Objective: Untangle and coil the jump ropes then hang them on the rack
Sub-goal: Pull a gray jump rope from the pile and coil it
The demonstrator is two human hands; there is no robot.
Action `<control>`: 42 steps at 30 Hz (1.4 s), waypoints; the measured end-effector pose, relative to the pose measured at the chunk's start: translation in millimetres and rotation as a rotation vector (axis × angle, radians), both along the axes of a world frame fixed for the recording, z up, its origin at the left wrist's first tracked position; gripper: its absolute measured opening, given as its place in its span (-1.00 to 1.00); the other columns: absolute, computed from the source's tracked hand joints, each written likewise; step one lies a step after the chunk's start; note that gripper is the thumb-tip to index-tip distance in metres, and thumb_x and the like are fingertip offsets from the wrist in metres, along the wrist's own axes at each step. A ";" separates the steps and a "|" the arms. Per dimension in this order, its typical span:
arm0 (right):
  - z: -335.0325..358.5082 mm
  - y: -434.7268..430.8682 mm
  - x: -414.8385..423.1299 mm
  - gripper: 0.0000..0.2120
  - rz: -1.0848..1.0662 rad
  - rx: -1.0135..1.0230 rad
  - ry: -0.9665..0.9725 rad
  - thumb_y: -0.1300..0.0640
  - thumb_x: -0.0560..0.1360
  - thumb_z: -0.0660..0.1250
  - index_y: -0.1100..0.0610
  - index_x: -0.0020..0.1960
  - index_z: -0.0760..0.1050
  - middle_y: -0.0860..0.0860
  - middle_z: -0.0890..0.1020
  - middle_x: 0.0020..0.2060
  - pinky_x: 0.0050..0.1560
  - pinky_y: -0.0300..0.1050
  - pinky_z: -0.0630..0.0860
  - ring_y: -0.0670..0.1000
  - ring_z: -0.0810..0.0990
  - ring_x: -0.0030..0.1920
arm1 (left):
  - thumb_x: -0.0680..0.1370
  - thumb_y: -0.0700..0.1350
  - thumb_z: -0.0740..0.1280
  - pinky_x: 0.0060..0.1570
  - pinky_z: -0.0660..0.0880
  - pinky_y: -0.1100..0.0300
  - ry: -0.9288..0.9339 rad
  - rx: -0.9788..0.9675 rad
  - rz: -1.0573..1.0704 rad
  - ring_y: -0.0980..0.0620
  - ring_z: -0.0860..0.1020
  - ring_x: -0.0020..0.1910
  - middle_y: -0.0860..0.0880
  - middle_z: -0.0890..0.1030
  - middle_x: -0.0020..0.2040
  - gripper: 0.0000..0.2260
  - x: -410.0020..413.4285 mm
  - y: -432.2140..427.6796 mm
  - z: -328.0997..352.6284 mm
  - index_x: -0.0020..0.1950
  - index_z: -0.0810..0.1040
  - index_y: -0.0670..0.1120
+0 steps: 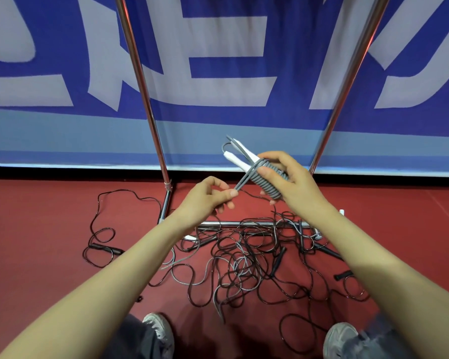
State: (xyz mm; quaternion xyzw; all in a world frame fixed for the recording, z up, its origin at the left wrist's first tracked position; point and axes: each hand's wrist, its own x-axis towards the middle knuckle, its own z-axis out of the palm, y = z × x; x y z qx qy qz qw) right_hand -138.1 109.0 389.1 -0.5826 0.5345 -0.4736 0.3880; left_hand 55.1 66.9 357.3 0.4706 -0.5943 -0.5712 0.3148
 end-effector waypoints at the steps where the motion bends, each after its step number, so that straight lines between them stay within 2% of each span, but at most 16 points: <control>1: 0.8 -0.3 -0.8 -0.82 0.025 0.004 -0.033 0.10 0.55 0.33 -0.04 0.15 0.49 0.06 0.65 0.02 -0.35 -0.03 0.58 0.15 0.68 -0.21 | 0.52 -0.16 0.40 -0.48 0.31 0.33 0.000 0.014 0.006 0.11 0.39 -0.49 -0.03 0.62 -0.35 -0.80 1.0 -1.9 -0.7 0.05 0.42 -0.16; 6: 4.4 3.0 -2.7 -0.78 0.210 0.044 -0.042 0.04 0.46 0.35 0.02 0.10 0.53 0.00 0.66 -0.13 -0.43 -0.07 0.50 0.08 0.65 -0.30 | 0.48 -0.22 0.43 -0.51 0.25 0.33 -0.001 0.019 -0.077 0.12 0.34 -0.53 0.00 0.59 -0.43 -0.81 5.5 -7.6 -0.4 -0.01 0.44 -0.16; 8: 5.6 5.1 -2.3 -0.78 0.256 0.036 0.027 0.01 0.39 0.37 0.02 0.02 0.54 -0.09 0.66 -0.18 -0.33 -0.06 0.52 -0.03 0.63 -0.28 | 0.47 -0.32 0.41 -0.49 0.25 0.33 -0.046 -0.062 -0.130 0.12 0.35 -0.51 0.02 0.57 -0.44 -0.87 9.0 -7.1 1.2 -0.07 0.51 -0.17; 11: 5.0 8.7 0.2 -0.80 0.367 0.007 0.161 -0.02 0.35 0.43 0.01 -0.06 0.58 -0.07 0.67 -0.13 0.01 -0.25 0.50 -0.16 0.61 -0.11 | 0.45 -0.45 0.36 -0.44 0.37 0.32 -0.096 -0.111 -0.213 0.12 0.49 -0.43 -0.01 0.61 -0.35 -0.77 14.6 -9.0 6.8 -0.01 0.50 -0.18; 14: 3.4 10.8 2.4 -0.80 0.461 0.047 0.384 -0.03 0.36 0.51 0.00 -0.07 0.61 -0.18 0.66 -0.17 -0.03 -0.35 0.43 -0.24 0.57 -0.14 | 0.41 -0.43 0.43 -0.30 0.47 0.31 -0.088 0.000 -0.249 0.12 0.57 -0.38 0.00 0.67 -0.34 -0.71 14.3 -11.7 13.9 0.02 0.48 -0.15; 17: 0.1 9.9 1.8 -0.79 0.470 0.077 0.605 -0.12 0.39 0.48 -0.08 -0.05 0.57 -0.25 0.60 -0.21 -0.11 -0.25 0.43 -0.21 0.53 -0.19 | 0.36 -0.34 0.51 -0.07 0.39 0.07 -0.119 -0.022 -0.252 -0.10 0.52 -0.18 -0.08 0.69 -0.27 -0.67 11.7 -11.8 19.7 0.02 0.51 -0.13; 19: -3.3 7.6 1.2 -0.73 0.413 0.087 0.744 -0.21 0.39 0.42 -0.11 -0.01 0.49 -0.22 0.59 -0.16 -0.02 -0.07 0.49 -0.13 0.55 -0.11 | 0.35 -0.33 0.53 -0.08 0.41 0.03 -0.125 -0.043 -0.203 -0.13 0.53 -0.18 -0.09 0.69 -0.25 -0.67 9.6 -7.7 22.6 0.01 0.51 -0.12; 22: -3.9 5.6 0.7 -0.56 0.341 0.123 0.809 -0.23 0.42 0.38 -0.06 0.16 0.32 -0.16 0.59 -0.07 0.03 0.05 0.49 -0.01 0.57 -0.05 | 0.40 -0.33 0.50 -0.23 0.50 0.13 -0.175 -0.175 -0.119 -0.09 0.60 -0.29 -0.05 0.70 -0.25 -0.70 0.5 10.8 27.9 -0.01 0.49 -0.07; 25: -6.3 3.3 0.9 -0.53 0.248 0.067 0.884 -0.24 0.47 0.28 -0.13 0.31 0.28 -0.15 0.57 0.03 0.05 0.02 0.48 0.01 0.56 0.03 | 0.45 -0.29 0.44 -0.21 0.49 0.36 -0.202 -0.396 -0.013 0.17 0.63 -0.27 0.04 0.70 -0.23 -0.76 -11.0 30.2 30.7 -0.05 0.49 0.00; 27: -9.8 1.1 0.6 -0.62 0.153 0.001 0.795 -0.28 0.47 0.21 -0.18 0.23 0.39 -0.16 0.56 0.09 0.10 0.03 0.48 -0.04 0.54 0.09 | 0.50 -0.25 0.41 -0.22 0.41 0.45 -0.183 -0.481 0.040 0.32 0.57 -0.30 0.15 0.68 -0.19 -0.81 -15.6 34.9 30.8 -0.02 0.48 -0.01; 30: -12.8 -4.1 0.4 -0.77 0.034 -0.030 0.501 -0.14 0.51 0.28 -0.12 0.13 0.51 -0.13 0.57 0.05 0.09 -0.14 0.47 -0.09 0.54 0.07 | 0.53 -0.20 0.39 -0.21 0.46 0.34 -0.130 -0.521 0.090 0.24 0.54 -0.33 0.18 0.67 -0.12 -0.84 -19.0 34.9 28.6 0.04 0.46 -0.03; 31: -11.3 -4.8 1.4 -0.81 -0.001 -0.026 0.422 -0.05 0.53 0.32 -0.06 0.12 0.54 -0.09 0.57 0.03 0.03 -0.19 0.48 -0.08 0.55 0.02 | 0.53 -0.20 0.40 -0.19 0.49 0.29 -0.080 -0.500 0.119 0.17 0.56 -0.31 0.15 0.68 -0.10 -0.83 -19.8 34.2 27.3 0.04 0.46 -0.03; 33: -6.6 -3.6 4.7 -0.86 -0.045 0.005 0.247 0.03 0.54 0.35 0.01 0.09 0.54 -0.02 0.58 0.00 -0.18 -0.11 0.59 0.00 0.62 -0.14 | 0.49 -0.21 0.44 -0.21 0.49 0.25 0.062 -0.409 0.202 0.08 0.56 -0.30 0.09 0.69 -0.12 -0.80 -21.4 32.1 25.7 0.01 0.46 -0.02; 35: -1.8 -0.9 7.4 -0.87 -0.060 0.053 0.107 0.05 0.54 0.35 0.03 0.07 0.53 0.00 0.60 -0.03 -0.35 -0.03 0.63 0.08 0.67 -0.25 | 0.47 -0.20 0.46 -0.26 0.45 0.28 0.131 -0.367 0.277 0.09 0.53 -0.34 0.07 0.66 -0.15 -0.78 -22.8 31.5 24.4 -0.01 0.47 0.00; 38: 0.0 -0.4 7.4 -0.83 -0.058 0.102 -0.014 0.07 0.55 0.33 0.06 0.13 0.51 0.03 0.62 -0.01 -0.37 0.01 0.61 0.11 0.68 -0.26 | 0.49 -0.21 0.43 -0.24 0.46 0.28 0.156 -0.375 0.278 0.10 0.54 -0.33 0.07 0.68 -0.08 -0.79 -25.3 35.9 20.4 0.05 0.49 -0.02; 42: -0.7 1.7 8.9 -0.77 -0.017 0.079 -0.122 0.11 0.57 0.30 -0.07 0.22 0.46 0.04 0.63 0.00 -0.44 -0.06 0.59 0.14 0.66 -0.27 | 0.52 -0.26 0.39 -0.18 0.48 0.30 0.203 -0.392 0.245 0.12 0.56 -0.30 0.08 0.70 -0.10 -0.80 -30.7 43.5 17.3 0.07 0.51 -0.01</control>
